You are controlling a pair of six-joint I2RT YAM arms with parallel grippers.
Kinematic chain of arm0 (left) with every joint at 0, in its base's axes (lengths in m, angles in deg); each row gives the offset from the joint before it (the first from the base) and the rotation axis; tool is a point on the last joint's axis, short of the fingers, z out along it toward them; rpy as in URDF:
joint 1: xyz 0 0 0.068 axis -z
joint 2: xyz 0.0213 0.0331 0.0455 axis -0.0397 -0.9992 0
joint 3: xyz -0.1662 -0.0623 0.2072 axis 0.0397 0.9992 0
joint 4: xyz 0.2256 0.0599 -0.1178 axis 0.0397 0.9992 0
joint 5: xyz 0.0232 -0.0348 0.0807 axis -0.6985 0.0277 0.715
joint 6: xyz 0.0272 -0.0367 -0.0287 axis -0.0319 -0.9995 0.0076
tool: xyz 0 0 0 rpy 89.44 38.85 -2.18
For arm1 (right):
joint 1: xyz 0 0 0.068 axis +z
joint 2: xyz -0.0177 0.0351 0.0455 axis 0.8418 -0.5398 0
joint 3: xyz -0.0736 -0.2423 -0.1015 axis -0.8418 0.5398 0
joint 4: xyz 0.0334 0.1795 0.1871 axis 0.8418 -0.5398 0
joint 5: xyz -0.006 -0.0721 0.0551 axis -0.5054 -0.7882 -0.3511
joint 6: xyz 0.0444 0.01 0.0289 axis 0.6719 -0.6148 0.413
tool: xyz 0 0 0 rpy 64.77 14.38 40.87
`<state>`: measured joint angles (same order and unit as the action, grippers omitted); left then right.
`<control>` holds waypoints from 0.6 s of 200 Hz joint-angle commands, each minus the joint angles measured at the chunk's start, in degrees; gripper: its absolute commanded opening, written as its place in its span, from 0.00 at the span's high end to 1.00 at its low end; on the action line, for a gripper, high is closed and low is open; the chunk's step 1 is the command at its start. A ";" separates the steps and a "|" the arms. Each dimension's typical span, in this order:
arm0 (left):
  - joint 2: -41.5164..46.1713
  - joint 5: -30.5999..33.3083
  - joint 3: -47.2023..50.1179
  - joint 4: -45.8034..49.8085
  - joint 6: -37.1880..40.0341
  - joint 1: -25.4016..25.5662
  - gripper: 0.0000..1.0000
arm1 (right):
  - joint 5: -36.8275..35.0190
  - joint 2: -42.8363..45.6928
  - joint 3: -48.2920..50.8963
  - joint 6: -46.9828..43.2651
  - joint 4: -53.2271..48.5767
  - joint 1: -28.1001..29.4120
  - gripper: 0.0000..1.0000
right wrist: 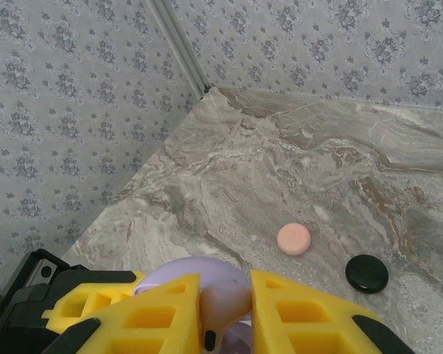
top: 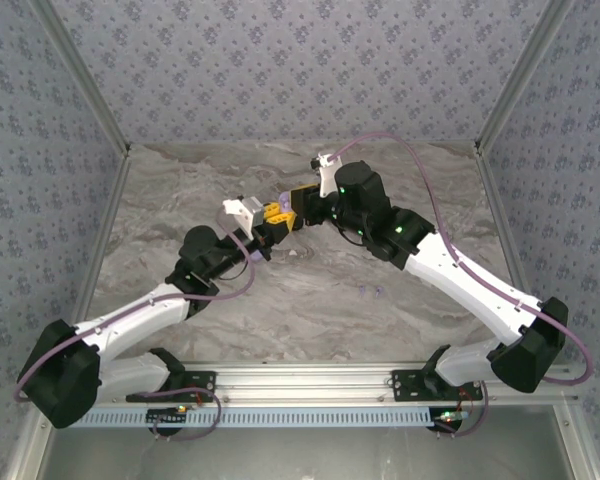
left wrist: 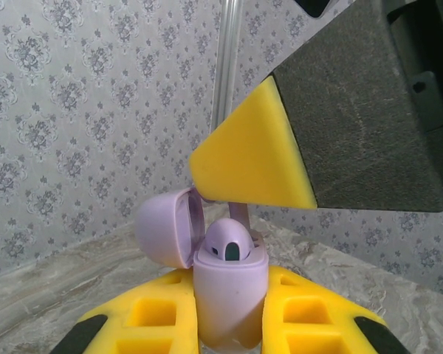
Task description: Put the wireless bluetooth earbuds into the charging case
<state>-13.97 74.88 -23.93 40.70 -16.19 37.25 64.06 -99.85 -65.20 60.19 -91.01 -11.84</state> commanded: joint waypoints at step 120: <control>-0.45 -0.38 -1.73 -4.32 -0.48 0.24 1.00 | 2.41 0.26 -0.81 1.93 -3.01 0.00 0.70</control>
<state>-14.41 75.07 -23.93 39.76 -16.51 37.25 65.15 -99.96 -65.11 61.70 -91.65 -11.82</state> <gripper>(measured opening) 0.184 0.274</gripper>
